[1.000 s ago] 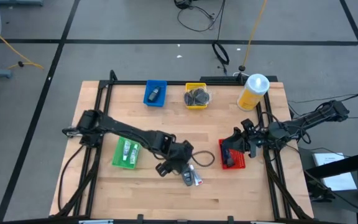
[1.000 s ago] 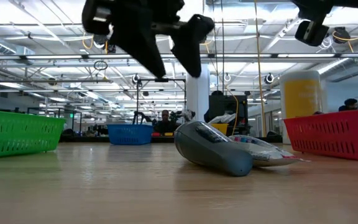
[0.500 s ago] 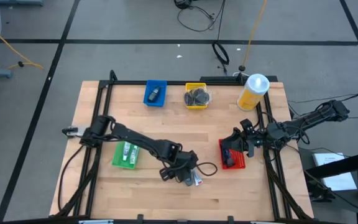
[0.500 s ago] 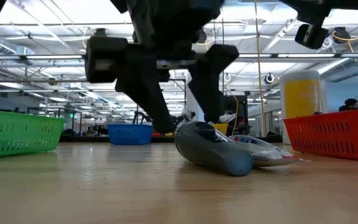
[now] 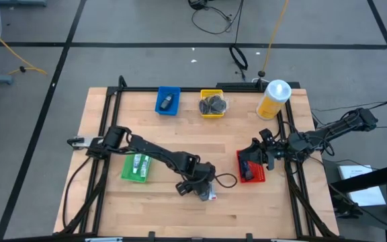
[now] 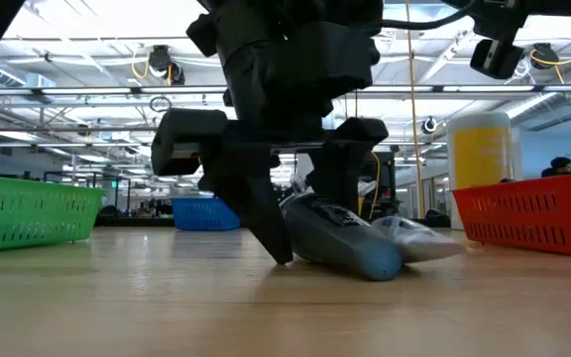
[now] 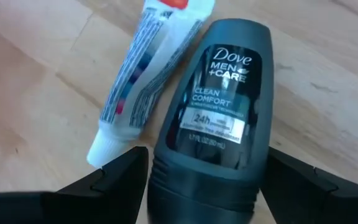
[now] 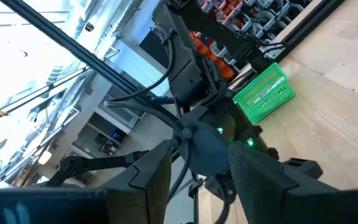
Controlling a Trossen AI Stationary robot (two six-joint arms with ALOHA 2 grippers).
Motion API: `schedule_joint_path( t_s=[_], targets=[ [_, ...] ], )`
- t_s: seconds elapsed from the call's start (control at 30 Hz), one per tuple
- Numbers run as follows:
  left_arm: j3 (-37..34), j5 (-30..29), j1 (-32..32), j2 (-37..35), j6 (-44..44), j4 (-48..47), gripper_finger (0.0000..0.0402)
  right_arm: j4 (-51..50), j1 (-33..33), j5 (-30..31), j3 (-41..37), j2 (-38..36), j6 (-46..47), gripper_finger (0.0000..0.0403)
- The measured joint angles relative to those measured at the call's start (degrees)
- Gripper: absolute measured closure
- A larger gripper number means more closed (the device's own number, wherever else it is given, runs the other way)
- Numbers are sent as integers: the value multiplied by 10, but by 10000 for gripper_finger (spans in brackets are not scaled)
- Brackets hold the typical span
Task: Pick & Place Travel size toiletries
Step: Put the gray deodorant into the blue bin
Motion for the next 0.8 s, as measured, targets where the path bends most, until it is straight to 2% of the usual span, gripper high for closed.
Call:
schedule_joint_path(
  t_s=[0.17,0.43,0.6,0.8],
  targets=[
    [-1,-1,-2,-6,-48,-15,123,0,0,0,0,1,0,252],
    [-1,0,-27,-14,-70,-19,204,0,0,0,0,1,-5,252],
    [-1,-3,-44,-14,-83,-31,204,-4,0,0,0,1,-4,252],
    [-1,-29,-56,-38,-181,-89,200,-5,0,0,0,1,-5,252]
  ],
)
